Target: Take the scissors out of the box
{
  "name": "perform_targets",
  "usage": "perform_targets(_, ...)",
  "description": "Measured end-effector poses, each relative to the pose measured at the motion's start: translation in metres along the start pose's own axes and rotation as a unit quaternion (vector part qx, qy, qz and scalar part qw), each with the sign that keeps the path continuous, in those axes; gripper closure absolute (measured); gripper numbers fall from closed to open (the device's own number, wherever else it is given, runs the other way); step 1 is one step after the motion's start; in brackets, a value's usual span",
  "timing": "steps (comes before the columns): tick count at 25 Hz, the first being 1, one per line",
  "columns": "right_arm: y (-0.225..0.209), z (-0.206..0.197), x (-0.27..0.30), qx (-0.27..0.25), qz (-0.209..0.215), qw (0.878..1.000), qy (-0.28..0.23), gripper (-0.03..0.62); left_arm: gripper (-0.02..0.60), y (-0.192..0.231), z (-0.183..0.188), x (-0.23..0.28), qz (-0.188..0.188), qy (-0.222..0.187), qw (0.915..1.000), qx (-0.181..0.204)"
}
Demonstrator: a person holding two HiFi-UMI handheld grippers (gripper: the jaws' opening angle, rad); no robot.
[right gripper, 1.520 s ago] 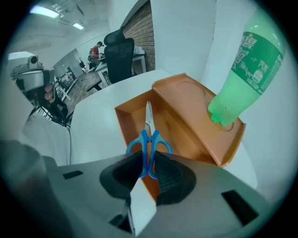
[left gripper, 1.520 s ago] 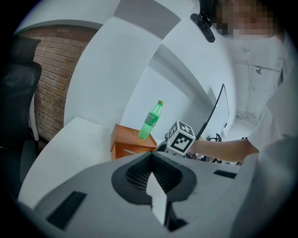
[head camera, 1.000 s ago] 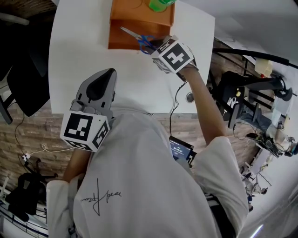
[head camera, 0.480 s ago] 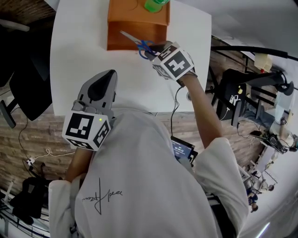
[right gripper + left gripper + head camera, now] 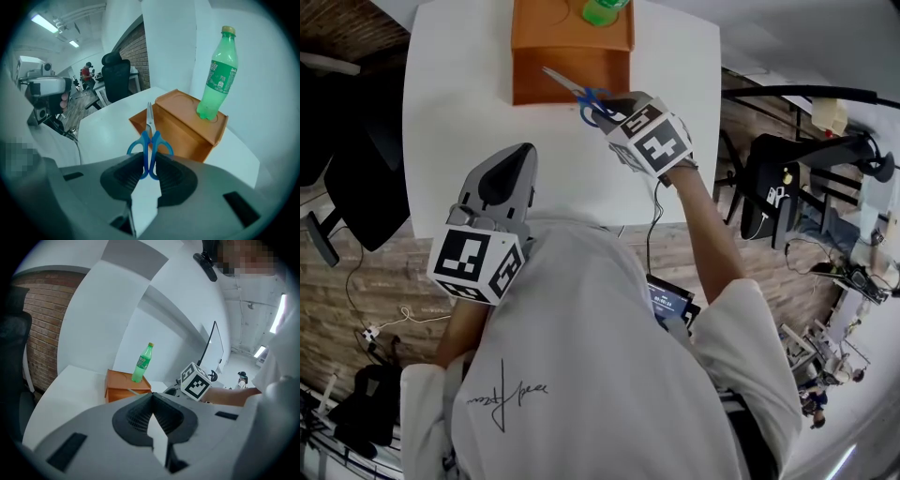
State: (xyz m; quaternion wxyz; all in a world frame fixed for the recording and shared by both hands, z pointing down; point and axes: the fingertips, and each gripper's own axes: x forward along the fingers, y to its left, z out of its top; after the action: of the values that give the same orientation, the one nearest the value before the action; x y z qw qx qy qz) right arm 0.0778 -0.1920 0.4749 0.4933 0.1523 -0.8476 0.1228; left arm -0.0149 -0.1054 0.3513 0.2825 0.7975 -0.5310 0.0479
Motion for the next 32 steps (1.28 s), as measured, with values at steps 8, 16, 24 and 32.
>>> perform_targets(8,0.004,0.001,-0.014,0.022,-0.01,0.999,-0.027,0.503,0.578,-0.002,-0.001,0.0,0.004,-0.002,1.0,0.003)
perform_targets(16,0.012,0.001,-0.025,0.048,-0.013,0.997,-0.057,0.503,0.578,-0.004,-0.002,0.003,0.002,-0.001,1.0,0.0)
perform_targets(24,0.019,0.002,-0.035,0.07,-0.027,0.994,-0.085,0.503,0.578,-0.005,0.0,0.003,0.001,0.001,0.9998,0.022)
perform_targets(32,0.026,-0.002,-0.045,0.086,-0.031,0.99,-0.104,0.503,0.578,-0.008,-0.004,0.006,-0.003,0.006,0.9997,0.023)
